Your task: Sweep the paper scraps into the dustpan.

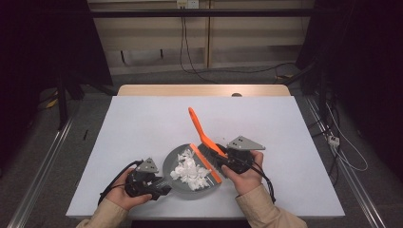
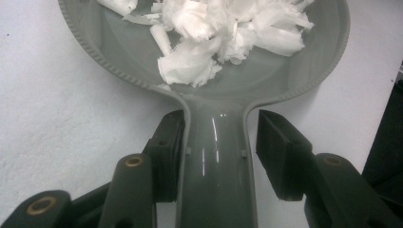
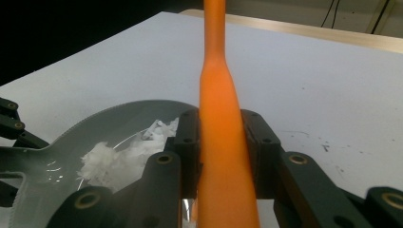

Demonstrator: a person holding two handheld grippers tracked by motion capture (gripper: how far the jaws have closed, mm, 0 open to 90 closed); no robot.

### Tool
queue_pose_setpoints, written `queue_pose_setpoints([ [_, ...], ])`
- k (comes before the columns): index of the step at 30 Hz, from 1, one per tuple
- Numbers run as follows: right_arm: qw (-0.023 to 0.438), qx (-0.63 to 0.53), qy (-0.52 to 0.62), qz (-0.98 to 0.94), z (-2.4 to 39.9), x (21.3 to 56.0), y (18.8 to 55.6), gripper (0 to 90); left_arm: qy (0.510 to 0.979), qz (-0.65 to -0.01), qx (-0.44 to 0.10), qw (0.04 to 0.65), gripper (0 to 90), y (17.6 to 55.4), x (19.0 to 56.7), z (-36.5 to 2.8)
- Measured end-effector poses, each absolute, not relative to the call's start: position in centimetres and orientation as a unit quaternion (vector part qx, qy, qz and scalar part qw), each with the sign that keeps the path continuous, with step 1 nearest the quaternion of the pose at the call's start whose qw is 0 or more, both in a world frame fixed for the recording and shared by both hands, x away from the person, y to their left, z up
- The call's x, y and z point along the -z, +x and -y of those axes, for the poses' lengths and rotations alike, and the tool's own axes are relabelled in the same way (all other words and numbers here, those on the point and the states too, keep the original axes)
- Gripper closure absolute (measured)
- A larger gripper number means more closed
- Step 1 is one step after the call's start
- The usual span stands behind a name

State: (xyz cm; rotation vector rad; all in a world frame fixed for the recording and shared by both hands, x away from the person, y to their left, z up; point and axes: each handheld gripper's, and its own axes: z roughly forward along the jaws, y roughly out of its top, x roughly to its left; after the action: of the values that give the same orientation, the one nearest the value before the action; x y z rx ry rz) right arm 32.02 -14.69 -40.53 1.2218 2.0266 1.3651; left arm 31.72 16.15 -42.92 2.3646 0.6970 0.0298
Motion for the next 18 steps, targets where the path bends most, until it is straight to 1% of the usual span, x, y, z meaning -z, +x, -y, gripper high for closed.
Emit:
queue_pose_setpoints([
  [2,0.201,-0.496,0.441,-0.72,15.0,40.5,32.1,71.3,0.901,-0.271,-0.013,0.338,52.8,31.7,42.8,-16.1],
  [7,0.204,-0.496,0.438,-0.721,15.2,40.4,32.0,71.3,0.905,-0.27,-0.014,0.33,52.5,31.9,42.9,-15.8],
  [10,0.207,-0.494,0.441,-0.72,15.6,40.5,32.0,71.3,0.913,-0.259,-0.025,0.315,56.1,31.9,43.0,-15.5],
  [12,0.208,-0.491,0.444,-0.72,15.9,40.7,32.1,71.3,0.913,-0.26,-0.033,0.312,62.3,31.9,43.0,-15.4],
  [17,0.21,-0.489,0.451,-0.717,16.8,41.0,32.1,71.3,0.913,-0.255,-0.044,0.315,63.0,31.7,43.1,-15.4],
  [18,0.208,-0.488,0.453,-0.716,17.0,41.0,32.1,71.3,0.909,-0.259,-0.043,0.324,63.0,31.6,43.1,-15.4],
])
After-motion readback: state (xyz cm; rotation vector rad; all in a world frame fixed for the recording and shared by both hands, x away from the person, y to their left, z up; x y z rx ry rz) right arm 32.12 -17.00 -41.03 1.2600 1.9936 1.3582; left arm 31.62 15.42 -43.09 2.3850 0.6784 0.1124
